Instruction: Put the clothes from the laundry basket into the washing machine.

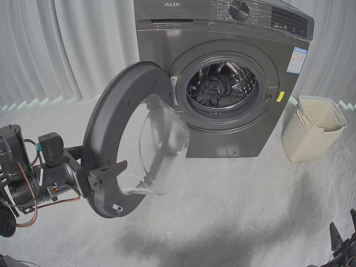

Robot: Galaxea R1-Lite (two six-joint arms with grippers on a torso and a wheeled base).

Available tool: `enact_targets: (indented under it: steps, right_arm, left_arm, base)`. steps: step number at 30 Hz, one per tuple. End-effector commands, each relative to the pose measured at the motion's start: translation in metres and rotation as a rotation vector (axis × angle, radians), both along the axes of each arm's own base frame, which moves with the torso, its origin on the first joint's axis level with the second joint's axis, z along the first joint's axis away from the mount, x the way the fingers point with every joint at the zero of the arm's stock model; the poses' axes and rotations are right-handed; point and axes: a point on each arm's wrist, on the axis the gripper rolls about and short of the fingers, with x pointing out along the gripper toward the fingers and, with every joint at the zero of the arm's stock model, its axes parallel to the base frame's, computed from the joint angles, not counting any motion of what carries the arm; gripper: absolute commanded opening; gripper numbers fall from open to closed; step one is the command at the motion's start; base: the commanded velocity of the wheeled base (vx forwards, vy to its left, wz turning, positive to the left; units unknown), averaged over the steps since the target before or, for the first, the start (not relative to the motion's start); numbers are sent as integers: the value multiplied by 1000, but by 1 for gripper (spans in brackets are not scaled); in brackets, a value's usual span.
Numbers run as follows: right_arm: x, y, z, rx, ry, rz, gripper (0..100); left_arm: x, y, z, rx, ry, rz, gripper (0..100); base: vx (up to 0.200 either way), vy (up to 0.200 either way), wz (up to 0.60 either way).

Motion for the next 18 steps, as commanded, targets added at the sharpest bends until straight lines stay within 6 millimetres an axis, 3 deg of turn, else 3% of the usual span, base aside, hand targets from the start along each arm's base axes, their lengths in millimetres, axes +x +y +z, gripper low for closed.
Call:
enact_targets:
  steps: [1, 13, 18]
  right_arm:
    - [0, 0, -5, 0, 1, 0, 100]
    - [0, 0, -5, -2, 1, 0, 100]
    - [0, 0, -5, -2, 1, 0, 100]
  left_arm:
    - [-18, -16, -1, -1, -7, -109, 100]
    - [-51, 6, 3, -34, -69, -73, 100]
    - [-47, 18, 0, -18, -57, 9, 100]
  base:
    - [0, 0, 0]
    - [0, 0, 0]
    - [0, 0, 0]
